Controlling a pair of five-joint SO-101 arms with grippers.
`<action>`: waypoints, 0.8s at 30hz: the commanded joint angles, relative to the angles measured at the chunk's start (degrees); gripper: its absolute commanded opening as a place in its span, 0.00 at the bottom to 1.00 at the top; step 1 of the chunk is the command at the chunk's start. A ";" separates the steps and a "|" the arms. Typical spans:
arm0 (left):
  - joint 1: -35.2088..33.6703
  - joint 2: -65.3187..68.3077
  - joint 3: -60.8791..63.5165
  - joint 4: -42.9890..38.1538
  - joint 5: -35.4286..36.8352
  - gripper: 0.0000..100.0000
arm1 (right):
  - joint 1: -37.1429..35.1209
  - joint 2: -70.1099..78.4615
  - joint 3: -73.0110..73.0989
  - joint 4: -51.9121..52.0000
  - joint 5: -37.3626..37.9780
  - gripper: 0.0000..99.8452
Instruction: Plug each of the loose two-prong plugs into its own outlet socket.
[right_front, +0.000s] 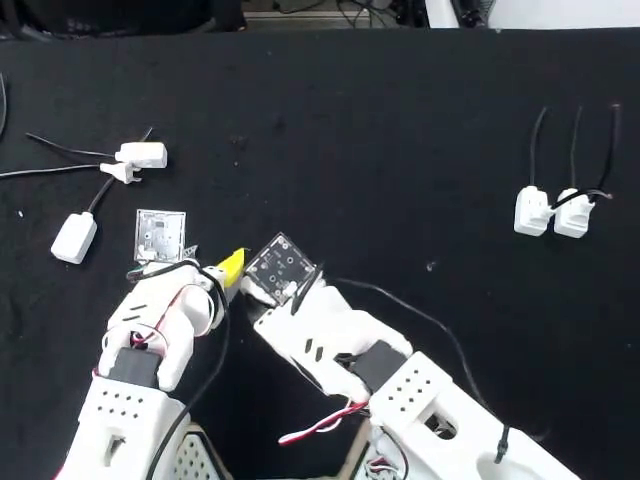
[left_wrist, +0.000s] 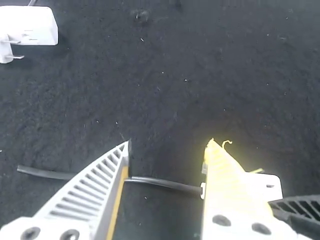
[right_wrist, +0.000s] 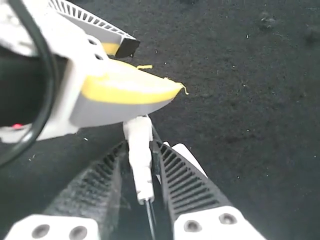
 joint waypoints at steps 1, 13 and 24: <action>0.84 0.18 -0.22 -0.53 -0.70 0.24 | -0.09 -2.77 -2.07 -2.55 -3.78 0.01; 0.84 0.18 -0.22 -0.70 -0.70 0.24 | 0.00 -2.77 -2.33 -2.90 -7.30 0.01; 0.84 0.18 -0.13 -0.70 -0.62 0.24 | 2.02 -2.77 -2.33 -3.78 -9.23 0.01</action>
